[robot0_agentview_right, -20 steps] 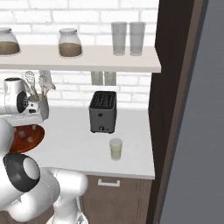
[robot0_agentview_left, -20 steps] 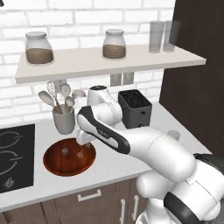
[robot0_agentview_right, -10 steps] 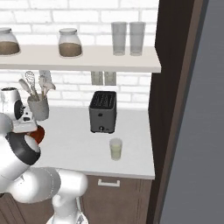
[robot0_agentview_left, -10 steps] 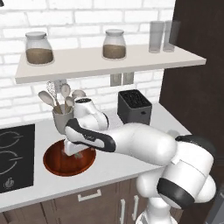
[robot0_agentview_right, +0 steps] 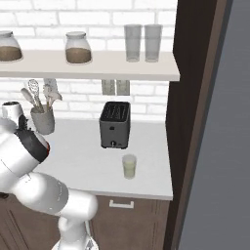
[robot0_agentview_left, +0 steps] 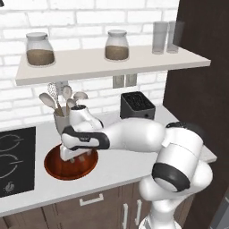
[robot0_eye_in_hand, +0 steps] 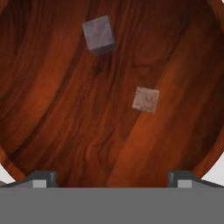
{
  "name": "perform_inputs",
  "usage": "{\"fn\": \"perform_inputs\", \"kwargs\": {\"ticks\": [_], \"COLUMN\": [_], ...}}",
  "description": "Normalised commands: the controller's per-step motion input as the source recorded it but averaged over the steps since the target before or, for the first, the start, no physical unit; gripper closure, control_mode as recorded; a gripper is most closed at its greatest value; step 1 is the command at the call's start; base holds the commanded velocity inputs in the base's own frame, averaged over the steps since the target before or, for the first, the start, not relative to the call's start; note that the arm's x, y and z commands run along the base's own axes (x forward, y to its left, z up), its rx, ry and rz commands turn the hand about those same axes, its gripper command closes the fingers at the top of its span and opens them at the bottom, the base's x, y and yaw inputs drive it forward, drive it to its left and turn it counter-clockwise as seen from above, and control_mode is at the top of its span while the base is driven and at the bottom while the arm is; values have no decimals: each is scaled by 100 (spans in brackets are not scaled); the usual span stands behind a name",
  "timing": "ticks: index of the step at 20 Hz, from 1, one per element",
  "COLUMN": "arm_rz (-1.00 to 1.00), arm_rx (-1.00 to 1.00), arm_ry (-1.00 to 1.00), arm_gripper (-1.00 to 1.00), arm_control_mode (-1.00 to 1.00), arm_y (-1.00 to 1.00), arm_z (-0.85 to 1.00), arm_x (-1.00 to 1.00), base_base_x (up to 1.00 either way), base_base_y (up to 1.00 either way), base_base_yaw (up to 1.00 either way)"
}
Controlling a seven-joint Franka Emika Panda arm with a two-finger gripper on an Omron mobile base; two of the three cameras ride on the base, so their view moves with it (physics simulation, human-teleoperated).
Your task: Grab a lemon wedge from the fridge and one ice cube from the ice bowl, and put them in the glass of lemonade.
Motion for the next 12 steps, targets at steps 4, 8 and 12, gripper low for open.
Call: {"fn": "perform_inputs", "kwargs": {"ticks": [4, 8, 12], "arm_rz": [-1, 0, 0], "arm_rx": [0, 0, 0], "arm_ry": [0, 0, 1], "arm_gripper": [-100, -100, -100], "arm_control_mode": [-100, -100, -100], "arm_y": [0, 6, 15], "arm_z": [-15, -47, -44], "arm_x": [22, 13, 4], "base_base_x": [0, 0, 0], "base_base_y": [0, 0, 0], "base_base_yaw": [0, 0, 0]}}
